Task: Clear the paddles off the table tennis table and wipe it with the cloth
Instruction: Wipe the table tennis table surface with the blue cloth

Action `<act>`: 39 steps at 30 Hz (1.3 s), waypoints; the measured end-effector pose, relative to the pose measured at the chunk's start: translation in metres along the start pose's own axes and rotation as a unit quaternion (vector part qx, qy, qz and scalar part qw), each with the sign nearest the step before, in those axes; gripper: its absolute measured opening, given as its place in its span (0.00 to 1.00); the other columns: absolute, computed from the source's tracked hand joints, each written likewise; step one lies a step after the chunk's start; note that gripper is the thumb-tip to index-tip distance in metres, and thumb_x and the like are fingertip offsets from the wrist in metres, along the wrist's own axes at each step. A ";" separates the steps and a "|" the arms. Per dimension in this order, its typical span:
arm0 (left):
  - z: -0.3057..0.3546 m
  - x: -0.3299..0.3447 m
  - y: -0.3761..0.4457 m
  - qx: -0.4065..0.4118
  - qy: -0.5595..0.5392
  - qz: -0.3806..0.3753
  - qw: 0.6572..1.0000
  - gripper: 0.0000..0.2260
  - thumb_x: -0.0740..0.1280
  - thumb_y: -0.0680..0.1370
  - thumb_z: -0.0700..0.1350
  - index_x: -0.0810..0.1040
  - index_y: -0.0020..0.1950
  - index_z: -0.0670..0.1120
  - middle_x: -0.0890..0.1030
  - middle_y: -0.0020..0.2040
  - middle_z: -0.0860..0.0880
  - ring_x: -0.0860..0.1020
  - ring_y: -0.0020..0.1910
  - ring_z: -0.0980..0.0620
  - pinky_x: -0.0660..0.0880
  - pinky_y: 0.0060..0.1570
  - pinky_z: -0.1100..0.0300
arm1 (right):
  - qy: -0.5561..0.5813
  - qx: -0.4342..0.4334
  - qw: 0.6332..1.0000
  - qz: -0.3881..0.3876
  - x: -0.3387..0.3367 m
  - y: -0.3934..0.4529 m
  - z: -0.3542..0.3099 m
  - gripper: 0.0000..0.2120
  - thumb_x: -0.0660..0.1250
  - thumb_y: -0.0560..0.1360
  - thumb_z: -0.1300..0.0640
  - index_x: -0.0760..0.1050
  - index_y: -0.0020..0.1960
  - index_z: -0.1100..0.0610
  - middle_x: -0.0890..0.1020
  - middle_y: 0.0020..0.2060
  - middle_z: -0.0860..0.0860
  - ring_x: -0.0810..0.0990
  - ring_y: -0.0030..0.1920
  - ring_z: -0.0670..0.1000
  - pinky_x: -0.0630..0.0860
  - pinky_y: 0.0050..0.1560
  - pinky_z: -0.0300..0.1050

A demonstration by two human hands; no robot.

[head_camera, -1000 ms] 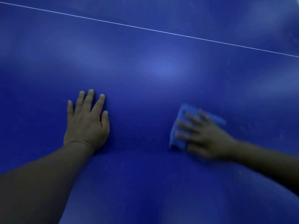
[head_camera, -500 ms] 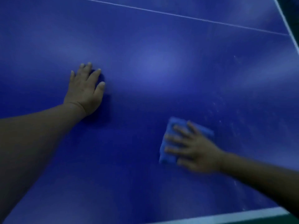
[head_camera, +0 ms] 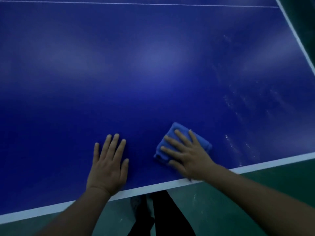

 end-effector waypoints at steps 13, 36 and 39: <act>0.000 0.001 0.002 -0.006 -0.023 0.011 1.000 0.28 0.49 0.81 0.55 0.62 0.79 0.43 0.57 0.81 0.45 0.51 0.81 0.45 0.48 0.77 0.37 | 0.051 0.171 0.982 0.064 0.018 0.012 -0.095 0.26 0.55 0.81 0.40 0.61 0.78 0.41 0.60 0.80 0.49 0.52 0.80 0.60 0.47 0.75 0.72; 0.004 -0.002 0.002 -0.014 -0.003 -0.005 1.000 0.29 0.46 0.82 0.56 0.59 0.80 0.45 0.55 0.82 0.45 0.48 0.81 0.46 0.43 0.78 0.39 | 0.076 0.440 0.895 0.005 -0.003 -0.028 0.044 0.27 0.48 0.83 0.40 0.49 0.81 0.39 0.47 0.82 0.46 0.41 0.81 0.57 0.40 0.76 0.69; 0.003 -0.002 0.002 -0.016 -0.005 0.001 1.000 0.29 0.46 0.82 0.55 0.60 0.80 0.45 0.55 0.82 0.45 0.49 0.81 0.46 0.44 0.78 0.39 | 0.061 0.339 0.939 0.014 -0.001 0.011 -0.001 0.27 0.50 0.82 0.41 0.54 0.80 0.40 0.52 0.82 0.49 0.46 0.81 0.62 0.45 0.74 0.74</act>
Point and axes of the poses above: each hand's wrist, its own y-axis towards the middle knuckle, its own x-axis out of the palm, z = x × y, the point moved 2 cm from there along y, towards the middle knuckle
